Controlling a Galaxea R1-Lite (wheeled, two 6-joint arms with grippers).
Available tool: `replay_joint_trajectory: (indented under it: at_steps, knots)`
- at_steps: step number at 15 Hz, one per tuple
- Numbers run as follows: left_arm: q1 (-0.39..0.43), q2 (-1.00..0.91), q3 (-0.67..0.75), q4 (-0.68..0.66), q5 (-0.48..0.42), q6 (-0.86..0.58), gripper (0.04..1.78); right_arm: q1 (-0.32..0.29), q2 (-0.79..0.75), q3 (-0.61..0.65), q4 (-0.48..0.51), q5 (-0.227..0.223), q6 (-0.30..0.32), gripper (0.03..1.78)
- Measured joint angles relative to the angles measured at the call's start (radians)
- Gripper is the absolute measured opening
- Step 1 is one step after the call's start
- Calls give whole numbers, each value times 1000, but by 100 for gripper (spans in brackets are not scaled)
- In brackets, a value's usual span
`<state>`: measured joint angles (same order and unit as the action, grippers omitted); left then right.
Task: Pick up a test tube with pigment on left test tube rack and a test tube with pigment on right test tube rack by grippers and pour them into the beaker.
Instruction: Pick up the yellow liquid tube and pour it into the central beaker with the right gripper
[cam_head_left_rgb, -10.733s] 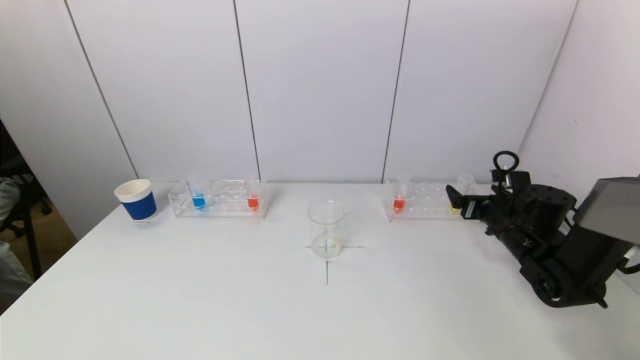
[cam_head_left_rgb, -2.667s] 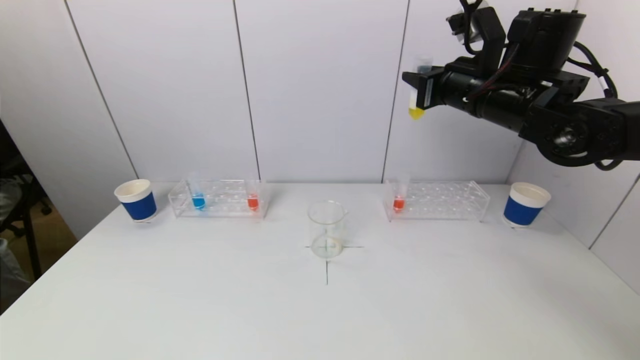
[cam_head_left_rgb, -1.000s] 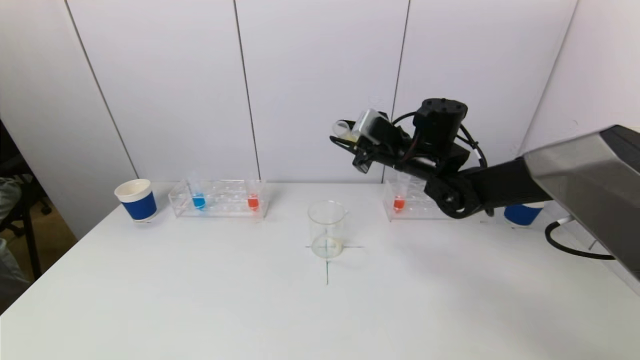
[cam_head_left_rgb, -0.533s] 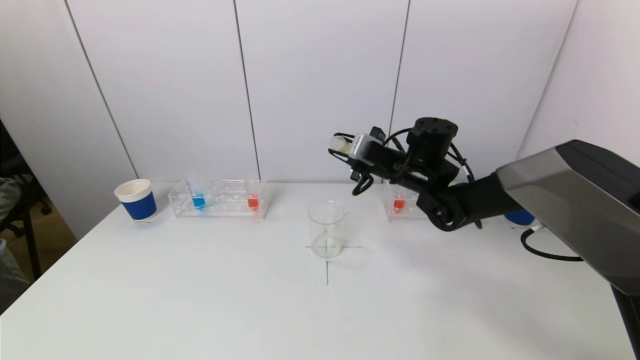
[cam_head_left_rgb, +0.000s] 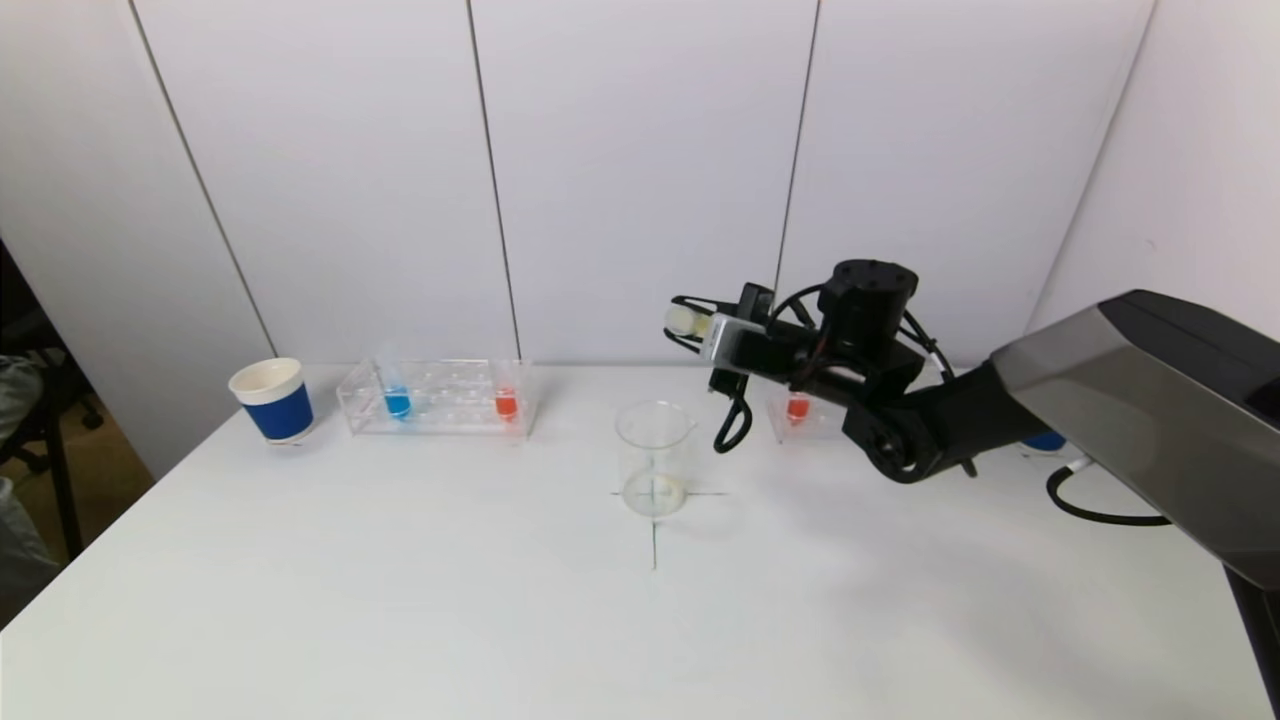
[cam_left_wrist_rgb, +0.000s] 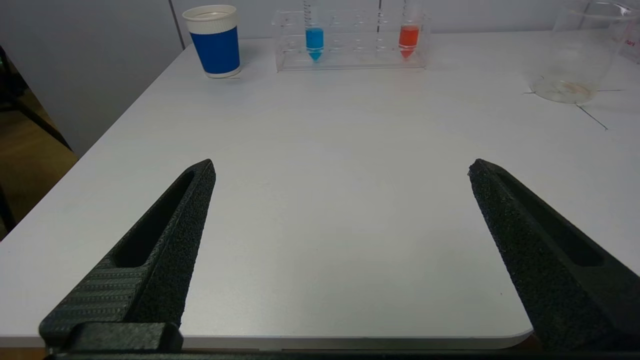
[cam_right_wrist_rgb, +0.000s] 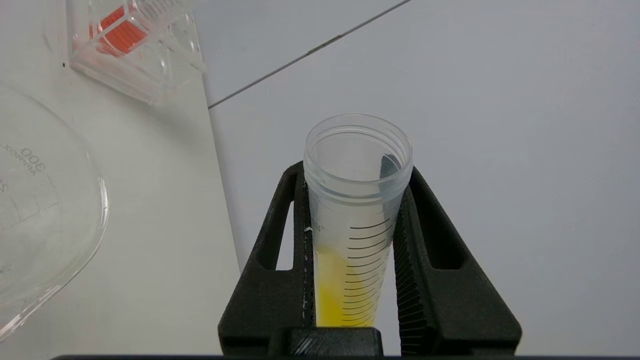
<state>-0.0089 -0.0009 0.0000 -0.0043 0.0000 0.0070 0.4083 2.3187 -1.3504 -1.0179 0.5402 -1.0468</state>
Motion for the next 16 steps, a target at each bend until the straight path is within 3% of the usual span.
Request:
replay_joint_trajectory:
  at_steps: [5,16]
  knots:
    - [0,0,0,0,0,0,177,1,-3,27,-1,25,-92,51]
    - [0,0,0,0,0,-1,177,23,-35,104,-2,25,-209,51]
